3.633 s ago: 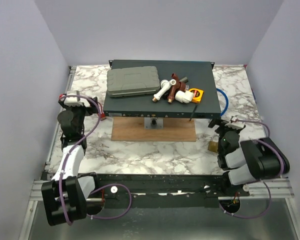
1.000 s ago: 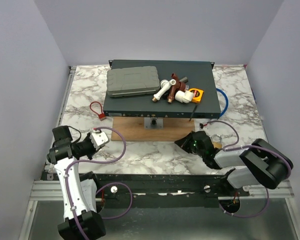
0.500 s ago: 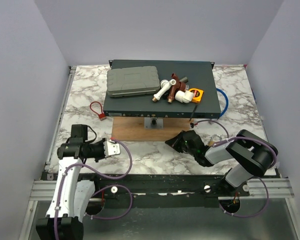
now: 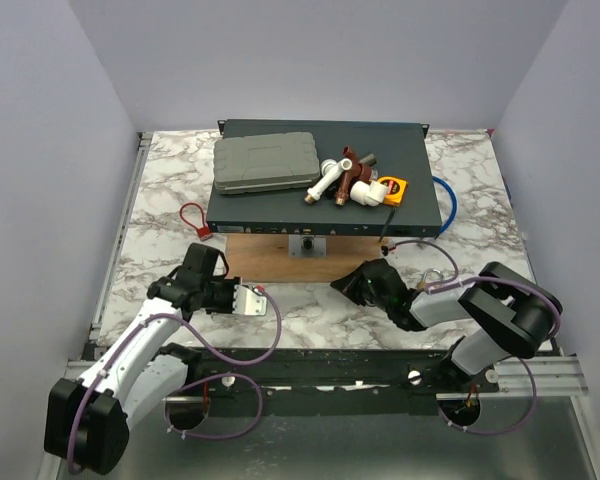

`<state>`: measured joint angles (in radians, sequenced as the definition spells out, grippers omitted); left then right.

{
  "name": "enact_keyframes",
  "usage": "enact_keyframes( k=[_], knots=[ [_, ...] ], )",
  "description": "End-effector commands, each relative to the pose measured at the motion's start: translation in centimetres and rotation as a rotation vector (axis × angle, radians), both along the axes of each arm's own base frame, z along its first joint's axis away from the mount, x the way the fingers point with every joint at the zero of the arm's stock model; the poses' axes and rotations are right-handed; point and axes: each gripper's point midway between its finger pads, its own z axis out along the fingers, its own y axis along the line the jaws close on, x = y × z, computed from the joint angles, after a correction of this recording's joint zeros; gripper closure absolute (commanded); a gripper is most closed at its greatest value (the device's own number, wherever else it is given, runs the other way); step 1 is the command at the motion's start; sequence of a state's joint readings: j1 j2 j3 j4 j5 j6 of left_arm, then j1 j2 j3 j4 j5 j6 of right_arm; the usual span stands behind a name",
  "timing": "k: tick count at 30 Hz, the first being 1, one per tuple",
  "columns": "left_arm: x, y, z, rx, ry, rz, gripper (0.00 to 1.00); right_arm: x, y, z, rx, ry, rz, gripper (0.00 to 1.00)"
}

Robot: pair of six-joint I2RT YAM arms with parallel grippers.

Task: Unlock with the key
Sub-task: Move the distractor to the center of the board.

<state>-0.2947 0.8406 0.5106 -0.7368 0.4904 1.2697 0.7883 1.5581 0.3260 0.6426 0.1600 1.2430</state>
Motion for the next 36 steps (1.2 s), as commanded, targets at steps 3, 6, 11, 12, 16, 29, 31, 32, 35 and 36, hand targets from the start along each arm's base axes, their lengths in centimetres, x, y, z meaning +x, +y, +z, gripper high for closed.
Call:
enact_keyframes(
  k=[3,6,11,12,16,29,31,32,35,36],
  knots=[
    [3.1,1.0,-2.0,0.163,-0.138,0.027,0.96,1.8,-10.2,-2.8,-0.305,-0.020,-0.366,0.99],
    [3.6,1.1,-2.8,0.202,-0.138,0.044,0.96,1.3,-11.1,-2.3,-0.307,-0.027,-0.393,0.99],
    [4.1,0.5,-3.7,0.252,-0.097,0.051,0.99,1.2,-11.7,-2.0,-0.314,-0.026,-0.416,0.99],
    [4.1,0.4,-3.9,0.261,-0.082,0.048,1.00,1.2,-11.8,-2.0,-0.317,-0.026,-0.422,0.99],
    [4.8,0.2,-4.2,0.297,-0.054,0.075,1.00,1.1,-12.3,-1.6,-0.320,-0.035,-0.438,0.99],
    [7.3,-0.2,-5.3,0.372,-0.206,0.139,1.00,0.5,-13.8,-2.1,-0.332,-0.024,-0.497,0.99],
    [7.6,-0.2,-5.4,0.399,-0.197,0.154,1.00,0.8,-13.6,-2.1,-0.338,-0.023,-0.497,1.00],
    [7.7,-0.3,-5.3,0.409,-0.180,0.163,1.00,0.8,-13.6,-2.1,-0.342,-0.021,-0.498,0.99],
    [7.8,-0.3,-5.2,0.429,-0.159,0.176,1.00,1.1,-13.4,-2.3,-0.351,-0.016,-0.496,0.99],
    [7.8,-0.3,-5.3,0.433,-0.155,0.181,1.00,1.2,-13.2,-2.4,-0.352,-0.015,-0.495,0.99]
  ],
)
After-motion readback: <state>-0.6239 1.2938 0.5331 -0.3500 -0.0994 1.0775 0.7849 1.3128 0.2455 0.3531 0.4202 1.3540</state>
